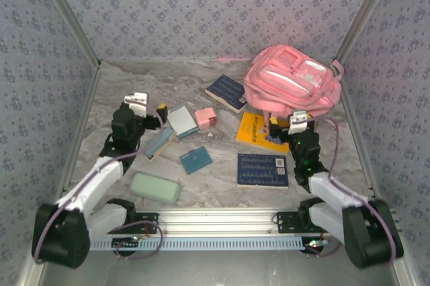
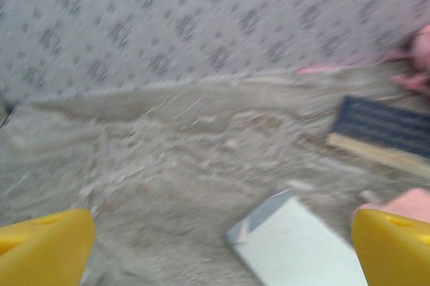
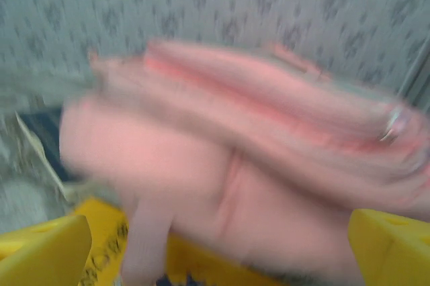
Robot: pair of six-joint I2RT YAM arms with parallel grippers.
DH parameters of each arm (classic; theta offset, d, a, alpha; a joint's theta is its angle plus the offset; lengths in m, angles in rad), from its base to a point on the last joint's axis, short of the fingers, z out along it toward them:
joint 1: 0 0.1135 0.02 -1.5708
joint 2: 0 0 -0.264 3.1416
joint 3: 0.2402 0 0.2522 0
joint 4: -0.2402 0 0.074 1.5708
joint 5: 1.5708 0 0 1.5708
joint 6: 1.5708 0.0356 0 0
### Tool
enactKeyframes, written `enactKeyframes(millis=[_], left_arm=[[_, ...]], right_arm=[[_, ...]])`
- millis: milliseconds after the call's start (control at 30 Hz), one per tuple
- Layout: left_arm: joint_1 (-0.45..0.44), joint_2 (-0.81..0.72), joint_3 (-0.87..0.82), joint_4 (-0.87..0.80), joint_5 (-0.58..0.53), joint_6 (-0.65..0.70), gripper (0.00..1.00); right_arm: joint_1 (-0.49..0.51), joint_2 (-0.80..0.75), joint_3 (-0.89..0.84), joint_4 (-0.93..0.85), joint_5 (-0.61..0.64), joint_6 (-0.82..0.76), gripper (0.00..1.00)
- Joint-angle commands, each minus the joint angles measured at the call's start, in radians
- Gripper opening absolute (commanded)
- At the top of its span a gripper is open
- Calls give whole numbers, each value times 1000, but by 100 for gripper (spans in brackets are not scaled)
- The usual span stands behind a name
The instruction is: Pack the student bag
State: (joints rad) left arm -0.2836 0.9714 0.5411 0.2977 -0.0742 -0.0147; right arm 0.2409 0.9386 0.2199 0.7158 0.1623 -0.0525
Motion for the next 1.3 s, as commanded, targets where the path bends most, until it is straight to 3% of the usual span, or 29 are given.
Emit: enactKeyframes(millis=[0,67,100,200,300,400,433,567,633,767,933,1133,1267], left_arm=[[-60,-117,27,-108,64,22,98],[-96,-182,54,-168,155,16,98],[-132,-208,76,-210,145,14,98],[-237,-233,170,-395,-21,-90,98],[-250,-191,286,-643,-88,-270,98],[-235,-94,441,-967,-177,-386,98],[-224,-61,467,-1032,-179,-383,98],[-191,-23,461,-1049,-114,-419,98],[-187,-33,464,-1063,-95,-403,98],[-189,-50,483,-1123,-24,-370,98],[-189,-90,450,-1189,55,-338,98],[-190,-215,365,-1162,17,-324,98],[-190,-247,336,-1132,-3,-319,98]], right_arm=[[39,-141,89,-240,80,82,100],[87,-206,145,-368,78,117,100],[117,-228,180,-425,81,133,100],[216,-231,316,-608,80,129,100],[284,-165,496,-827,192,220,100],[249,-106,686,-1133,189,474,100],[220,-97,711,-1148,135,449,100],[-7,-44,744,-1143,-208,617,100],[-70,79,865,-1275,-274,599,100],[38,229,963,-1364,-80,520,100],[47,417,1111,-1410,-127,359,94],[41,642,1257,-1411,-110,317,90],[96,767,1331,-1470,-60,267,83]])
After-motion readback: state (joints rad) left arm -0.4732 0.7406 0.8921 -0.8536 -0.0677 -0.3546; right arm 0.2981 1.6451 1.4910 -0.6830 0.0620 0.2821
